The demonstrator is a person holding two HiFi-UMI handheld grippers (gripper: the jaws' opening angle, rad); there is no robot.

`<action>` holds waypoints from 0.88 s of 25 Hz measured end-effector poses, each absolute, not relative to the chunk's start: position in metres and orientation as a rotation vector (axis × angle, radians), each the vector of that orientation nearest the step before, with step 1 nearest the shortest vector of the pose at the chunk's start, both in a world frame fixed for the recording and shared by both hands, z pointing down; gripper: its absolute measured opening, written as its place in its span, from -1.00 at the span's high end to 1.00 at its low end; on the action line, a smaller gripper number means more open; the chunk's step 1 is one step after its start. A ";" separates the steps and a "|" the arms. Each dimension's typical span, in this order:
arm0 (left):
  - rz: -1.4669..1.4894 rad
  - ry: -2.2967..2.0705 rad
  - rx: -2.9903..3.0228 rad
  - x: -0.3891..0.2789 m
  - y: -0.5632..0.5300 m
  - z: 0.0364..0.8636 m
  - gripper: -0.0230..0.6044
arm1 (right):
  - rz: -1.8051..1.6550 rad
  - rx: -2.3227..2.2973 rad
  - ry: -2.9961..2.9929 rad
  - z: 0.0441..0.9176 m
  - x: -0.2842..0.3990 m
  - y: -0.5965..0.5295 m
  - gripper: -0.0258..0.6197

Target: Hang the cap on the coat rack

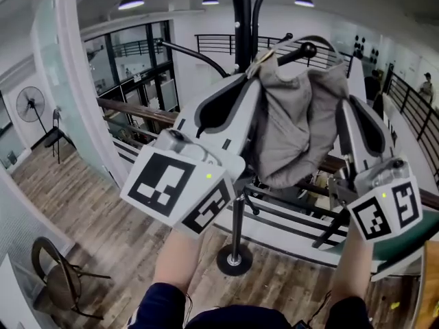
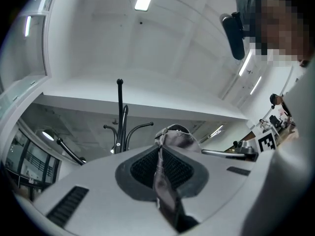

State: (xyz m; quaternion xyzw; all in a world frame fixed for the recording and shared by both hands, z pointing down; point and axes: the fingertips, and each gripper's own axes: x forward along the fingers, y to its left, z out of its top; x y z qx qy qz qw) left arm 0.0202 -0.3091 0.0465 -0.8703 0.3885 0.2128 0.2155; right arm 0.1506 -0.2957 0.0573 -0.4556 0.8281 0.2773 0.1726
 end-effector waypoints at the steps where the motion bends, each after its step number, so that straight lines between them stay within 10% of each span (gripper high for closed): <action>1: 0.595 1.079 -2.421 0.021 -0.312 0.045 0.84 | 0.775 -1.289 2.352 0.055 0.152 -0.298 0.83; 22: 0.373 1.332 -2.394 0.014 -0.384 0.100 0.84 | 0.543 -1.355 2.559 0.117 0.125 -0.404 0.83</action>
